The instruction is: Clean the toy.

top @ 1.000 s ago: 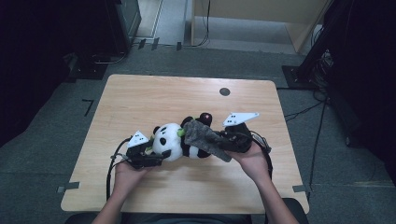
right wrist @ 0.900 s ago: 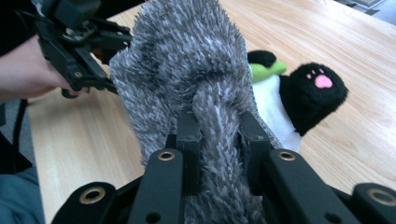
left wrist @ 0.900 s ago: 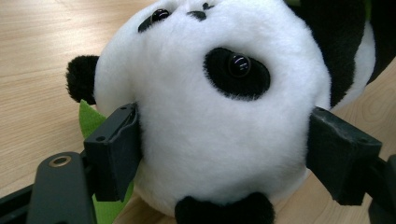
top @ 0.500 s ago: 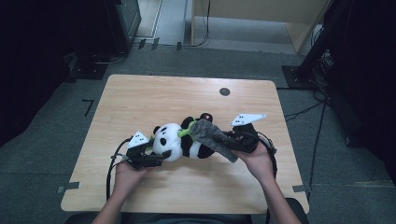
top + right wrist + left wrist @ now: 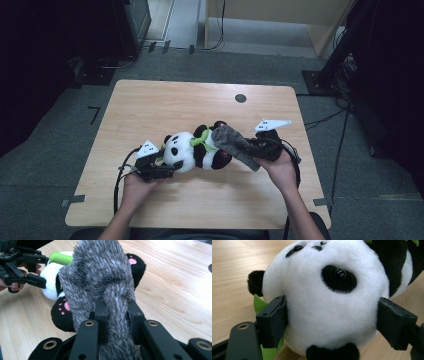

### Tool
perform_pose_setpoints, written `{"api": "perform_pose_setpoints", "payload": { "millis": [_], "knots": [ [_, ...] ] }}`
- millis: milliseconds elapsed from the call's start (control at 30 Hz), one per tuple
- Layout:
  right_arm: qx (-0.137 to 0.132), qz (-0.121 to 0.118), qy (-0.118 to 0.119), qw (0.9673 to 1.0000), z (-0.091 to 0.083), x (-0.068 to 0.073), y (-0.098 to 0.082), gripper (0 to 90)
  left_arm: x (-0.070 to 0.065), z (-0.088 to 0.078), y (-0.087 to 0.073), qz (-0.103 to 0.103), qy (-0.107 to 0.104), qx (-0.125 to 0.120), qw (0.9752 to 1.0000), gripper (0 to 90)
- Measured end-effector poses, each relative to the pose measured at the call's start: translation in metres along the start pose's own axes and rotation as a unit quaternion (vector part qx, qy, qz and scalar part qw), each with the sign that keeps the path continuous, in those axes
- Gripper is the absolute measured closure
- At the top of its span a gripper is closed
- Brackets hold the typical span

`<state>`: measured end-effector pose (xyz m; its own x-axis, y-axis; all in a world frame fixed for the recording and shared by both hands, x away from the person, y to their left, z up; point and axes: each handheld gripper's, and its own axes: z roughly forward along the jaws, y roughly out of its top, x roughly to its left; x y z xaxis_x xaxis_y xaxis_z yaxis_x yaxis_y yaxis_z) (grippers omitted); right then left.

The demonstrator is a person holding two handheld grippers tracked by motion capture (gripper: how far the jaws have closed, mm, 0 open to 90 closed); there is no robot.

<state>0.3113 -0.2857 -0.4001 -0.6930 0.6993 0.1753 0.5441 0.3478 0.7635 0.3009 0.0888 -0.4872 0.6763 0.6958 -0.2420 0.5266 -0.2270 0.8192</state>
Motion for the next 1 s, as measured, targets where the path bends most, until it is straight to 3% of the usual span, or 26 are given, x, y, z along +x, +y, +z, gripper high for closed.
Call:
{"api": "perform_pose_setpoints", "payload": {
  "millis": [300, 333, 433, 600, 733, 900, 1000],
  "knots": [
    [-0.029, -0.009, 0.003, 0.9995, -0.014, 0.009, 0.011, 75.8, 0.0, 0.0, 0.0, 0.001, 0.001, 0.0, 1.0, 18.3],
    [-0.036, -0.008, 0.016, 0.9992, -0.017, 0.015, 0.015, 75.8, 0.0, 0.0, 0.0, 0.001, 0.001, 0.0, 1.0, 18.3],
    [-0.042, -0.017, 0.024, 0.9987, -0.019, 0.023, 0.02, 75.8, 0.0, 0.0, 0.0, 0.003, 0.0, 0.0, 1.0, 18.2],
    [-0.04, -0.044, 0.031, 0.9977, -0.016, 0.041, 0.026, 75.5, 0.0, 0.0, 0.0, 0.003, 0.0, 0.0, 1.0, 18.2],
    [-0.033, -0.046, 0.037, 0.9977, -0.01, 0.044, 0.025, 75.5, 0.0, 0.0, 0.0, 0.004, 0.001, 0.0, 1.0, 18.2],
    [-0.013, -0.046, 0.04, 0.9981, 0.005, 0.043, 0.019, 75.4, -0.001, 0.0, 0.0, 0.004, 0.001, -0.001, 1.0, 18.2],
    [-0.009, -0.038, 0.039, 0.9985, 0.01, 0.035, 0.013, 75.2, -0.001, 0.0, -0.001, 0.011, 0.002, -0.001, 0.9999, 18.2]
  ]
}}
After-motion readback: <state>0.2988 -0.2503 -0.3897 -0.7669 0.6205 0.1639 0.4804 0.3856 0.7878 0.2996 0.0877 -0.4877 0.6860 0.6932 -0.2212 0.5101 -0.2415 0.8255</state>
